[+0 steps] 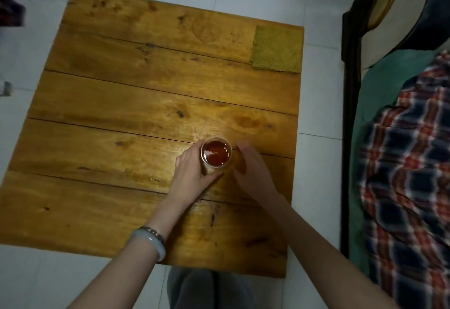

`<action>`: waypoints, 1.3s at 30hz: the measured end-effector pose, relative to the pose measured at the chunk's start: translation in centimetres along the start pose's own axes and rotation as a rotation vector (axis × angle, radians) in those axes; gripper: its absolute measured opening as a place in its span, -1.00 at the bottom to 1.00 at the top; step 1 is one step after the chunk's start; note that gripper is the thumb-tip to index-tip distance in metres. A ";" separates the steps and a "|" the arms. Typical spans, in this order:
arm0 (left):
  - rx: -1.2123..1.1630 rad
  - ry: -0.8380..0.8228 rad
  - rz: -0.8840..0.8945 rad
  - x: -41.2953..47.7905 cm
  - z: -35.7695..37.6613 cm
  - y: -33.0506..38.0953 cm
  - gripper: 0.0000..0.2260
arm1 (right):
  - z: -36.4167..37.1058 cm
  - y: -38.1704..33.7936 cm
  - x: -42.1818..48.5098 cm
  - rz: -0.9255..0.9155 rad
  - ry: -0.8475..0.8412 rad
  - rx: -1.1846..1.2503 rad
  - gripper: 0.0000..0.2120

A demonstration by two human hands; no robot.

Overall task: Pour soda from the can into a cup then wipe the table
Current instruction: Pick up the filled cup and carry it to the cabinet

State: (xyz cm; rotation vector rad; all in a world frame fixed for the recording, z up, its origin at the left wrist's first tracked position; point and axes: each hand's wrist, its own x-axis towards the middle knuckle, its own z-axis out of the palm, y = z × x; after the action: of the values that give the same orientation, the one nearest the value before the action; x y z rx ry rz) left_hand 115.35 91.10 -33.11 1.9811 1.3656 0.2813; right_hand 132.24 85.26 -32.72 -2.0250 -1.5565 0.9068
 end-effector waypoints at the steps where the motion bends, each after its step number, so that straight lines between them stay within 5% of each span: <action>1: -0.029 0.017 -0.003 0.3 0.3 -0.1 -0.26 | 0.2 0.0 0.3 -0.013 0.006 0.024 -0.46; 12: -0.324 0.068 -0.089 0.3 0.1 1.5 -0.37 | -0.7 -1.6 0.0 -0.044 0.007 0.171 -0.48; 22: -0.446 0.172 -0.060 -4.3 -10.2 7.0 -0.37 | -7.6 -11.7 -3.0 -0.158 -0.014 0.261 -0.53; 27: -0.450 0.314 -0.050 -8.5 -17.3 9.4 -0.42 | -10.5 -18.5 -4.9 -0.119 -0.167 0.323 -0.48; 39: -0.386 0.663 -0.171 -21.9 -31.3 8.1 -0.45 | -9.9 -36.0 -8.8 -0.486 -0.484 0.237 -0.50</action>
State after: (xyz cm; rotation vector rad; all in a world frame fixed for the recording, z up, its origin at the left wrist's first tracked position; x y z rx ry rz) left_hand 95.24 83.44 -0.50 1.4861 1.7041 1.1049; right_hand 113.57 87.43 0.69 -1.2295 -1.9559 1.3553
